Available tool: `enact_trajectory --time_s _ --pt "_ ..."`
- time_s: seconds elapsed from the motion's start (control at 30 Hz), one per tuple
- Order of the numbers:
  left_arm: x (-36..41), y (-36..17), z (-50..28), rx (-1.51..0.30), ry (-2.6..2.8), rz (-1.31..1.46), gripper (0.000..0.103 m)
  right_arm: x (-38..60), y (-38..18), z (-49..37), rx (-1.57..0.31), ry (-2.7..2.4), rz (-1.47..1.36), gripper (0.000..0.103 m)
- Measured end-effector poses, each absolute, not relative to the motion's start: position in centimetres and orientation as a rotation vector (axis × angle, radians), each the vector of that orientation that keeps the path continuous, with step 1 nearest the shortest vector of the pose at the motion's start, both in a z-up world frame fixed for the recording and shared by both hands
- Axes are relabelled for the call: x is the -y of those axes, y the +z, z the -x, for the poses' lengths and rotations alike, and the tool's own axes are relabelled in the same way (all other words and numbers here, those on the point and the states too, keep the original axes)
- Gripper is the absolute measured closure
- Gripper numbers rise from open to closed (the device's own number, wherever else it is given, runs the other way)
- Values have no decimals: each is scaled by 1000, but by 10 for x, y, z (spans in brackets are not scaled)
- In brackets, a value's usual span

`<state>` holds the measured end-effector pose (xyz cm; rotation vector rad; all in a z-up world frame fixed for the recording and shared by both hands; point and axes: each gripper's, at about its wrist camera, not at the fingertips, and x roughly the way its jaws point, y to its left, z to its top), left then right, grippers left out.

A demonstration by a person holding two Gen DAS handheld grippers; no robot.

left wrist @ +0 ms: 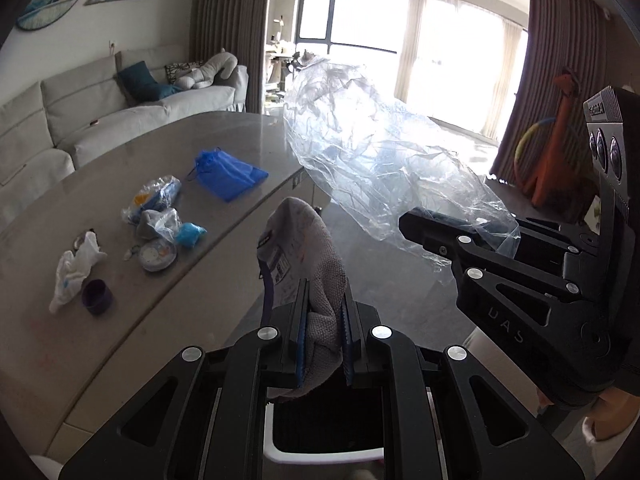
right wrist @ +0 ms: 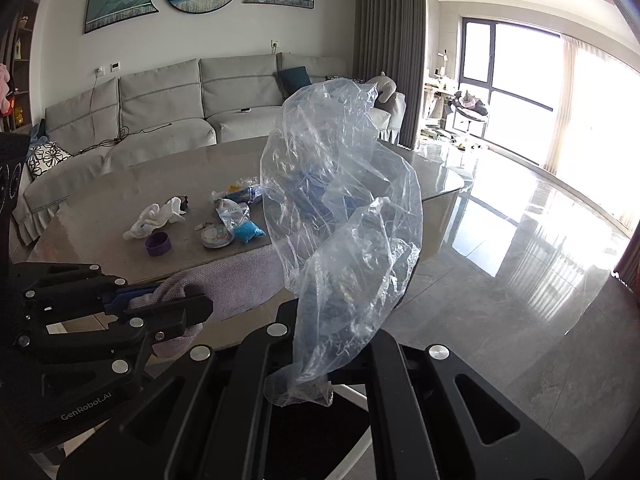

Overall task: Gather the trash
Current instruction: 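Carry both items over the white bin and open both grippers to drop them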

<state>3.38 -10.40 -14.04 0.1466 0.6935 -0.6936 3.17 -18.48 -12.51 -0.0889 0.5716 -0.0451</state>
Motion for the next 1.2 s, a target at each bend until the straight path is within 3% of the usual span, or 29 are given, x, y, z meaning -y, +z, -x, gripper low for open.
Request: enact_trajectory --time_s 0.47,0.53,0.57,0.6,0.73,1.2 --pt "149 -191 -24 -874 -819 -206 86 200 -156 -11 -626 -118 46 99" --pt "151 -194 -28 -895 -828 -192 63 201 -157 -13 -634 -120 46 99" --pt "151 -194 -28 -887 -805 -204 32 202 -159 -12 -637 -124 48 99" --pt "152 -192 -28 -860 -771 -217 11 204 -160 -13 -641 -125 46 99" --pt "152 -184 -22 -763 -714 -266 5 206 -169 -19 -671 -118 34 98" --pt "145 -191 -38 -789 -668 -267 5 214 -174 -15 -690 -92 6 98"
